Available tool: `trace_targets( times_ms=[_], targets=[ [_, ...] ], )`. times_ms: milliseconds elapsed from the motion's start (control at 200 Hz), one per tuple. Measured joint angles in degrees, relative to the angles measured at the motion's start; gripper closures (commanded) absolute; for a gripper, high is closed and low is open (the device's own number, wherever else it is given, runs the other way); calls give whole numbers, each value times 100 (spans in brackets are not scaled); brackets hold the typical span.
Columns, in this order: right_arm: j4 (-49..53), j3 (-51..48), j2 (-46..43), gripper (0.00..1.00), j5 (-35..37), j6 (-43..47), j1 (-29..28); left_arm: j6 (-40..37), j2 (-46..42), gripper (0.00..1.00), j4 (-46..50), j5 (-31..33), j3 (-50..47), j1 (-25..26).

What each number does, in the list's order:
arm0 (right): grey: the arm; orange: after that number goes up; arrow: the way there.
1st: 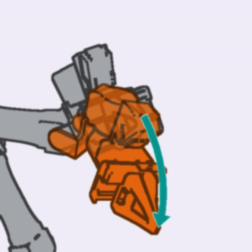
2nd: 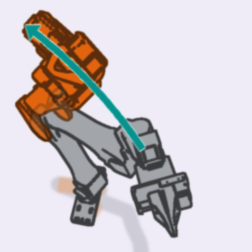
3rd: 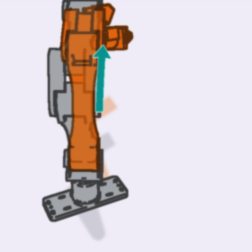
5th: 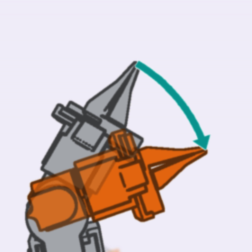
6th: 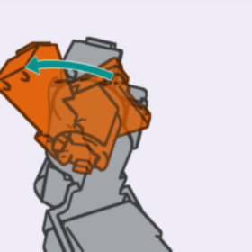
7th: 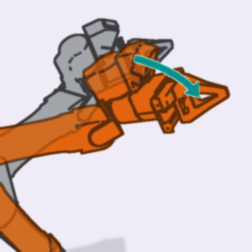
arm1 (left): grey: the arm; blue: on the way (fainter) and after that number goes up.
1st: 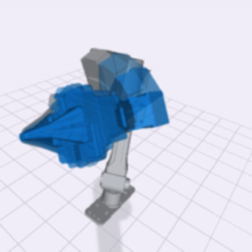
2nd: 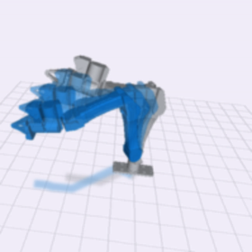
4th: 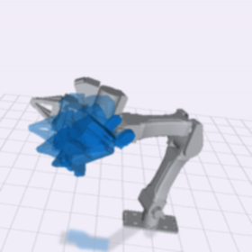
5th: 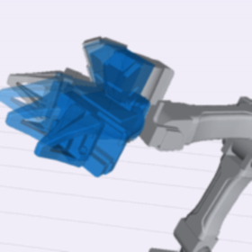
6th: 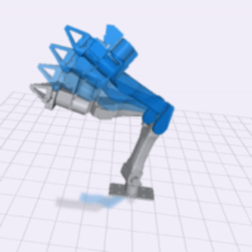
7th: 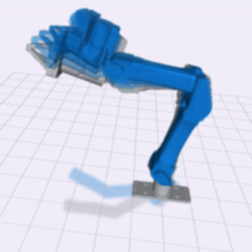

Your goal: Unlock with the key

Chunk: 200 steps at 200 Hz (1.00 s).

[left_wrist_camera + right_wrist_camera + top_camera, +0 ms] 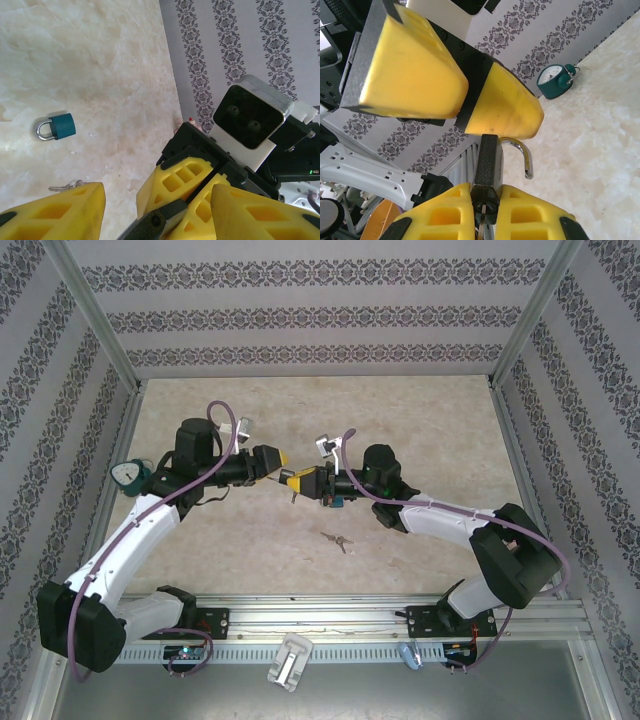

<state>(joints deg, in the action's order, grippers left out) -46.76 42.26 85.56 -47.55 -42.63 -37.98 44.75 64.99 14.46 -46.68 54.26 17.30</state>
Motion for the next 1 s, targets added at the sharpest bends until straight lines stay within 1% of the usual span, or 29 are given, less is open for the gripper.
trace_targets(
  times_ms=[45,115,170,230,435,465,530,635,700,844,999],
  targets=[
    [2,0,0,98,11,-11,11,-46,0,46,55,7,0,0],
    [2,-4,0,98,11,-31,33,-103,-7,50,120,28,0,0],
    [4,-7,0,98,9,-37,37,-146,-11,56,170,61,0,0],
    [2,-7,0,98,9,-52,37,-177,-17,61,210,103,0,-2],
    [-20,-55,0,98,50,-70,37,-208,-59,63,321,254,0,0],
    [-20,-55,0,98,61,-70,39,-210,-74,61,343,302,0,0],
    [-20,-55,0,98,101,-70,39,-221,-125,51,420,446,0,0],
    [-20,-55,4,98,166,-72,39,-208,-310,48,570,800,-2,-2],
    [-20,-55,35,98,201,-94,39,-205,-479,43,616,1038,-2,-4],
    [-7,-52,264,98,343,-144,39,-96,-955,42,658,1537,-101,-15],
    [177,133,765,98,472,-267,37,61,-1300,40,660,1731,-315,-15]
  ],
)
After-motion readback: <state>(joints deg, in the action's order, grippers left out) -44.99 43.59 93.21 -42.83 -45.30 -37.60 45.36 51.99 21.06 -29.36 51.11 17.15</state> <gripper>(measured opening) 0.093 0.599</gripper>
